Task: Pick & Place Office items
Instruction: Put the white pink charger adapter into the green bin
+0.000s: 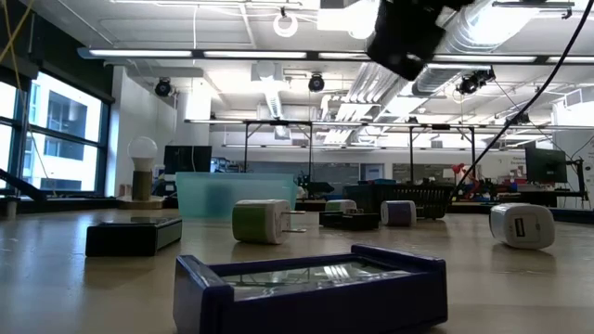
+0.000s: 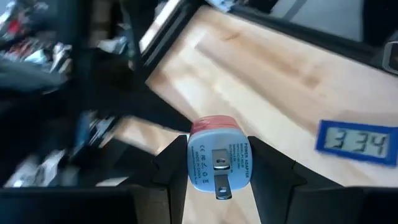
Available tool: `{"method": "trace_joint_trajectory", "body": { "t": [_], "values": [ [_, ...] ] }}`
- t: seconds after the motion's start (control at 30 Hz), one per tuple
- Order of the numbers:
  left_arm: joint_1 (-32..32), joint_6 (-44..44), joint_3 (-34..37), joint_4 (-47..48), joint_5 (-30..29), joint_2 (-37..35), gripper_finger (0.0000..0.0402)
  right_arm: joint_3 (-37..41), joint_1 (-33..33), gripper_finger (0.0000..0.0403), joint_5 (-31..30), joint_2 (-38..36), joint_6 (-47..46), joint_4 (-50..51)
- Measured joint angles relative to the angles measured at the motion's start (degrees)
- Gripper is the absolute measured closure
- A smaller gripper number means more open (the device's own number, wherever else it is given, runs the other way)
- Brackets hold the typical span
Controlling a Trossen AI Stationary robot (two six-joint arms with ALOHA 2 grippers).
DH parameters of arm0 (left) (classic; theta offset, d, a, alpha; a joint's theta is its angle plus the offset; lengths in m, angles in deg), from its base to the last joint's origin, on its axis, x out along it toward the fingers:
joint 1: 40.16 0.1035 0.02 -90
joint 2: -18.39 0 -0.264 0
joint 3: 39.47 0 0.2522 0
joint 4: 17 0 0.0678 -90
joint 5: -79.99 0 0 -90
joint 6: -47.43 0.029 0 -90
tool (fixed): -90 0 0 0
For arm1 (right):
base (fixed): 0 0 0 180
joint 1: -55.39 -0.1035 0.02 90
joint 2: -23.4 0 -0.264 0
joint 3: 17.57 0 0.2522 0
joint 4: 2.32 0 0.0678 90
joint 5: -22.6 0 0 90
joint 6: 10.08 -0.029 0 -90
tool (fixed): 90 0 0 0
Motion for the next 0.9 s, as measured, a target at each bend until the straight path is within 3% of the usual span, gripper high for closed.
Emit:
{"method": "trace_joint_trajectory", "body": {
  "t": [0.2,0.37,0.43,0.63,0.9],
  "values": [
    [-2.2,-6.5,-0.2,9.7,-0.8,-5.5,0.0275,0.1,-4.7,0.0225,-11.2,-1.0,-7.7,10.1],
    [-2.2,-10.5,-0.3,20.2,-14.8,-8.7,0.0275,0.8,-9.8,0.0225,-20.1,-1.0,-13.5,9.7],
    [-0.1,-12.6,-2.1,27.3,-16.1,-9.3,0.0275,0.9,-11.7,0.0225,-22.7,-1.0,-15.8,9.4],
    [11.6,-20.5,-10.5,45.3,-8.5,-9.9,0.0275,0.9,-15.6,0.0228,-26.4,-1.0,-17.7,5.6],
    [34.3,-23.0,-16.9,55.6,5.0,-9.9,0.0275,0.9,-17.6,0.0229,-28.7,-1.0,-15.8,4.1]
  ]
}}
